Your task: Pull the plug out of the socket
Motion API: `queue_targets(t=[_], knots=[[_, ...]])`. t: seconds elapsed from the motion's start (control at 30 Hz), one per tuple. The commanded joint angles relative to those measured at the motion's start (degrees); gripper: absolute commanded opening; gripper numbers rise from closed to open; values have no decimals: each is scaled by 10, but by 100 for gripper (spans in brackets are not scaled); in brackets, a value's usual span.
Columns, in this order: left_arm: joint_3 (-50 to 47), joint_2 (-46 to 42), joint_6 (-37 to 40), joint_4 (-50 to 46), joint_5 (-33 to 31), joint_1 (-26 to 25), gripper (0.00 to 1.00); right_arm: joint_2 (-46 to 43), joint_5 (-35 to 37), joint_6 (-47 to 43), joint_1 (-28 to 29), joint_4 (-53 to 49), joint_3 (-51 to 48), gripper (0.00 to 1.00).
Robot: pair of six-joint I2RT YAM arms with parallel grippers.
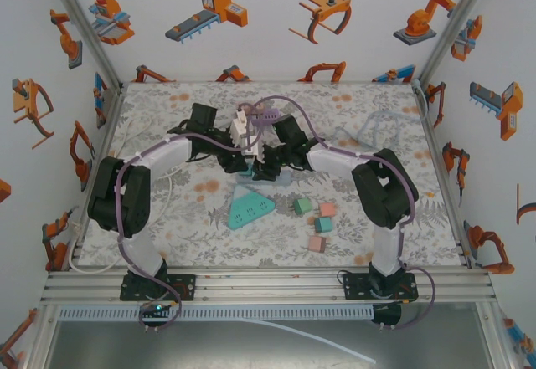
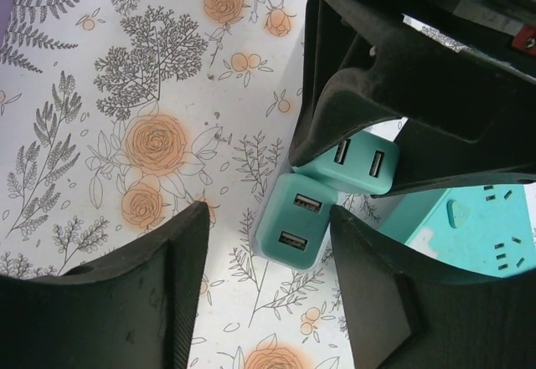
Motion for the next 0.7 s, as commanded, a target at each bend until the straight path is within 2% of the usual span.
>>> queue_targets(t=[0.0, 0.07, 0.1, 0.17, 0.27, 0.33, 0.43, 0.6, 0.67], knots=[[-57, 26, 44, 30, -15, -62, 52, 5, -13, 58, 6, -34, 17, 0], [-107, 5, 31, 108, -34, -66, 51, 2, -12, 59, 6, -34, 16, 0], [-120, -2, 26, 123, -28, -65, 53, 1, -11, 59, 6, -34, 15, 0], [-123, -10, 35, 101, -10, -65, 58, 0, -11, 58, 6, -38, 13, 0], [-123, -13, 49, 83, -23, -66, 58, -2, -18, 59, 6, -39, 12, 0], [-122, -12, 62, 71, -15, -63, 51, -2, -22, 61, 6, -38, 12, 0], [-109, -7, 74, 43, -3, -58, 28, -4, -24, 74, 5, -28, 10, 0], [-52, 21, 119, -88, 43, -61, 17, -16, -16, 118, 2, 11, 10, 0], [-48, 30, 115, -94, 36, -68, 11, -27, -6, 153, 2, 50, 5, 0]])
